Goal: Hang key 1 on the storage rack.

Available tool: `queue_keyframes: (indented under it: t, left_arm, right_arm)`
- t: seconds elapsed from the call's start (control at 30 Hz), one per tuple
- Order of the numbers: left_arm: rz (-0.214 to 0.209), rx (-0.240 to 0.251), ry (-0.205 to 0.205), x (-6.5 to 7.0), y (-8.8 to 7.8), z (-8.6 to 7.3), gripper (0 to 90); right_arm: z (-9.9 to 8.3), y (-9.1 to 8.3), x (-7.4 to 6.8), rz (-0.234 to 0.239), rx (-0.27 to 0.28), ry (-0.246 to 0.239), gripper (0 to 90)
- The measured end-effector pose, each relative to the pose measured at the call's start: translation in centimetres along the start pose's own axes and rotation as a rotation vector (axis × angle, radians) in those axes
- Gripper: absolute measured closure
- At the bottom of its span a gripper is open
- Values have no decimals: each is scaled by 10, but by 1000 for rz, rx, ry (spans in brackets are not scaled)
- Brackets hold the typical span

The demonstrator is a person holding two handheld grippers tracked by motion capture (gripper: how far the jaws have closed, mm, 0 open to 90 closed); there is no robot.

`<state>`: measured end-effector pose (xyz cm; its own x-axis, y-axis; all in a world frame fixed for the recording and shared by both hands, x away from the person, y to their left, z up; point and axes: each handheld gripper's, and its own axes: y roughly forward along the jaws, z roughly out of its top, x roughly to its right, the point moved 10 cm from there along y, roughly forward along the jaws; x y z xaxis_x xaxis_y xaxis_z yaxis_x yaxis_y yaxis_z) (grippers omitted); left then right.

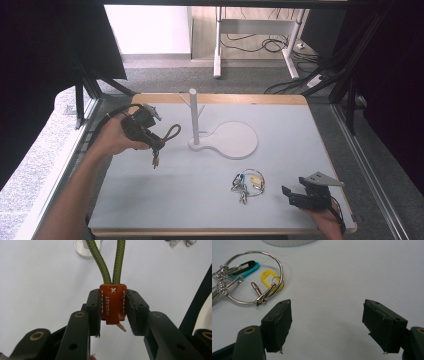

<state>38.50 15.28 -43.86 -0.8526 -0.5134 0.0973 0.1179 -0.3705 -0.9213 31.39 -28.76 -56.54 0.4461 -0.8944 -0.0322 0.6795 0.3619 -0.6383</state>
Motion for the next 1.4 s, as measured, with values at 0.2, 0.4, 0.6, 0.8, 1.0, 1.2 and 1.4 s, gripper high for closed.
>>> queue_keyframes:
  t: [0.2, 0.4, 0.6, 0.8, 1.0, 1.2, 1.4]
  left_arm:
    - [-13, 41, -24, -7, -5, 4, 668]
    - [-25, 91, -78, -19, -13, 7, 668]
    - [-36, 120, -82, -22, -18, 11, 668]
    - [-42, 127, -87, -25, -21, 17, 668]
    - [-47, 125, -105, -32, -25, 21, 668]
    - [-50, 137, -120, -41, -29, 28, 668]
    - [-47, 151, -127, -49, -31, 39, 668]
  right_arm:
    - [0, 0, -1, -1, -1, 1, 243]
    - [2, -1, -3, 6, 7, -5, 244]
    - [2, -1, -2, 3, 6, -1, 244]
    - [2, -2, -2, 1, 9, -2, 244]
    - [2, -2, 0, 0, 9, 2, 244]
    - [2, -3, -1, 2, 11, 4, 244]
    - [2, -3, 1, 2, 13, 7, 244]
